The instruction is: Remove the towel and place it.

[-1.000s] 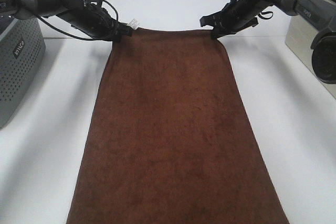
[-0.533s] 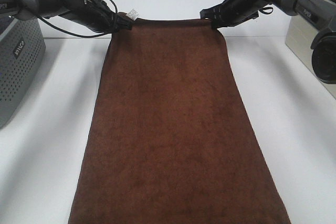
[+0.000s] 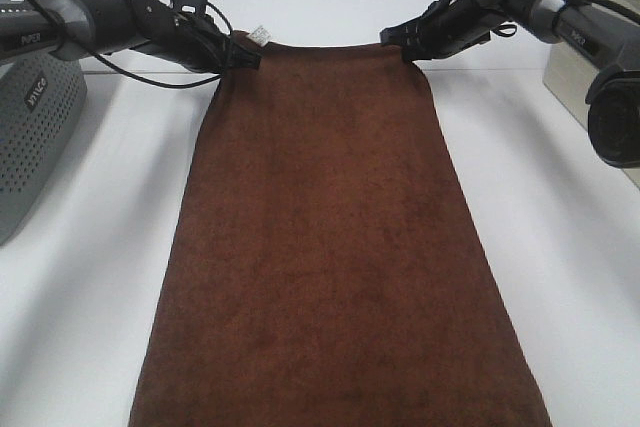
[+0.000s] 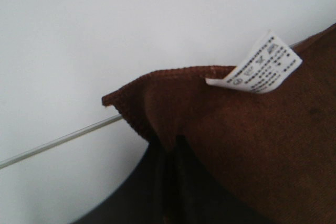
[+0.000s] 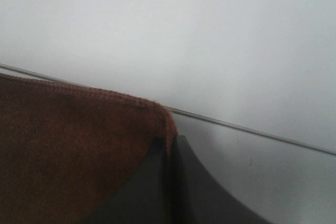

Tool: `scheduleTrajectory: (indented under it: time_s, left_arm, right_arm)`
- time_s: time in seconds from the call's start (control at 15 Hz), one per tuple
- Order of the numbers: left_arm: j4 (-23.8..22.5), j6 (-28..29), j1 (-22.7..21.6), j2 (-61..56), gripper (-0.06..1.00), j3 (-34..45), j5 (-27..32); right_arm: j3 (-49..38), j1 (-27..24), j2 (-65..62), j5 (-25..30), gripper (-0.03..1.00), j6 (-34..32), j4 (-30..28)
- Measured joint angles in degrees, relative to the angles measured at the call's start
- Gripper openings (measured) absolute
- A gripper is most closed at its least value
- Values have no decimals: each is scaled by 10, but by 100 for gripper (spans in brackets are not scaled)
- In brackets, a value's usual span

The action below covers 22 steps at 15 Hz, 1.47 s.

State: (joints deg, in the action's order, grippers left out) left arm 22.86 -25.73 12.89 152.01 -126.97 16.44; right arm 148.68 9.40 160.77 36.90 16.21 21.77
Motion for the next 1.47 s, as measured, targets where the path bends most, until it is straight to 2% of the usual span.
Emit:
scheduleTrajectory:
  time_s: [1.2,1.47]
  left_arm:
    - [0,-2,5,25,0,-11,-58]
    - [0,-2,5,44,0,-13,-60]
  right_arm:
    - [0,-1,26,-42,1,15,13]
    - [0,-1,26,-42,1,36,14]
